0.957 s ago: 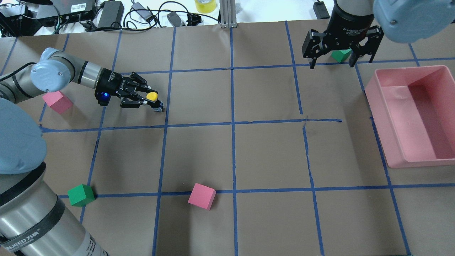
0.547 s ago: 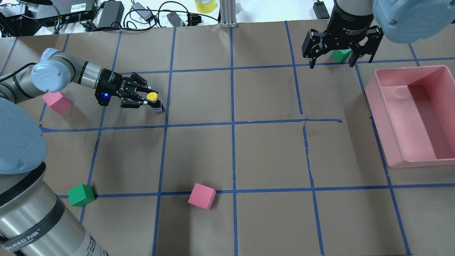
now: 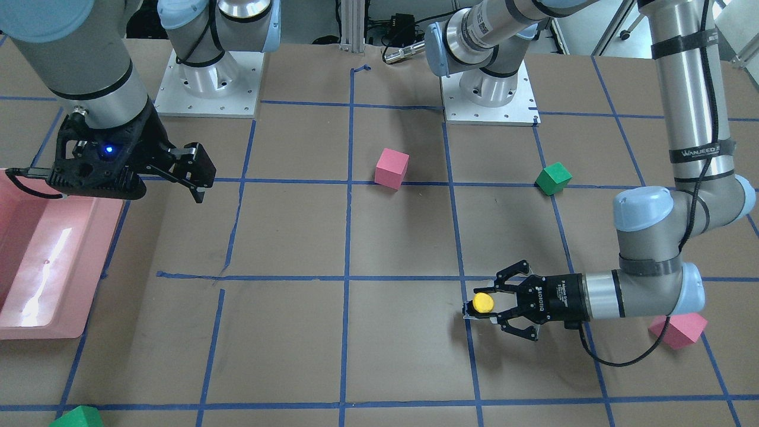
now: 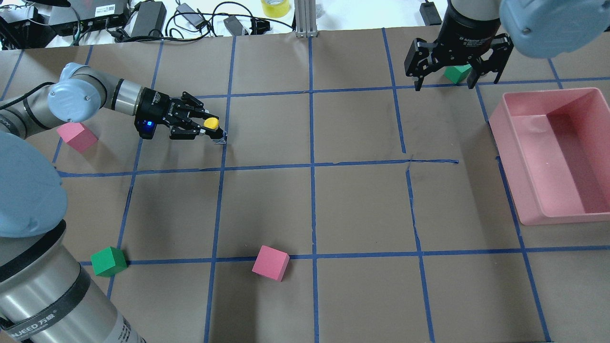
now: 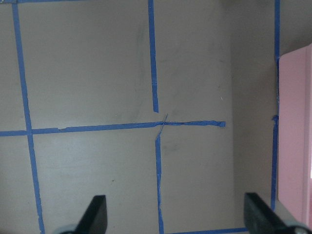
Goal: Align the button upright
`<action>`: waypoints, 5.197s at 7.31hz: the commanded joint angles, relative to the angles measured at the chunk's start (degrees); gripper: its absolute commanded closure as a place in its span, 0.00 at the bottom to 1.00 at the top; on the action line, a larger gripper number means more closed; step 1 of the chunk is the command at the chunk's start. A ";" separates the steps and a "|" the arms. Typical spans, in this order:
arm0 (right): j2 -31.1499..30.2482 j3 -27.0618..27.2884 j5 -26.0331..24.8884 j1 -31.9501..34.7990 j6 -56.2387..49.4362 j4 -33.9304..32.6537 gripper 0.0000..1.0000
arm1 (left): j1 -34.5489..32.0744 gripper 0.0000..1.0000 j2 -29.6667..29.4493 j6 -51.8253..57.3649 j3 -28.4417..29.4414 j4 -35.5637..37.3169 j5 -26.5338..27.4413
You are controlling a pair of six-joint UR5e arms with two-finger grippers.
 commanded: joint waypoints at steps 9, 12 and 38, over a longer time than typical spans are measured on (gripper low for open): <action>0.01 -0.03 0.01 0.00 -0.44 0.11 0.00 | -11.07 1.00 -2.58 -17.85 -2.64 19.39 -6.62; 0.01 0.06 -0.07 0.00 -0.44 0.11 0.00 | -11.07 1.00 -2.67 -17.76 -3.07 19.66 -6.45; -0.69 -0.12 0.89 -0.35 0.00 3.72 0.00 | -15.82 0.00 41.26 61.93 -0.44 -2.57 52.80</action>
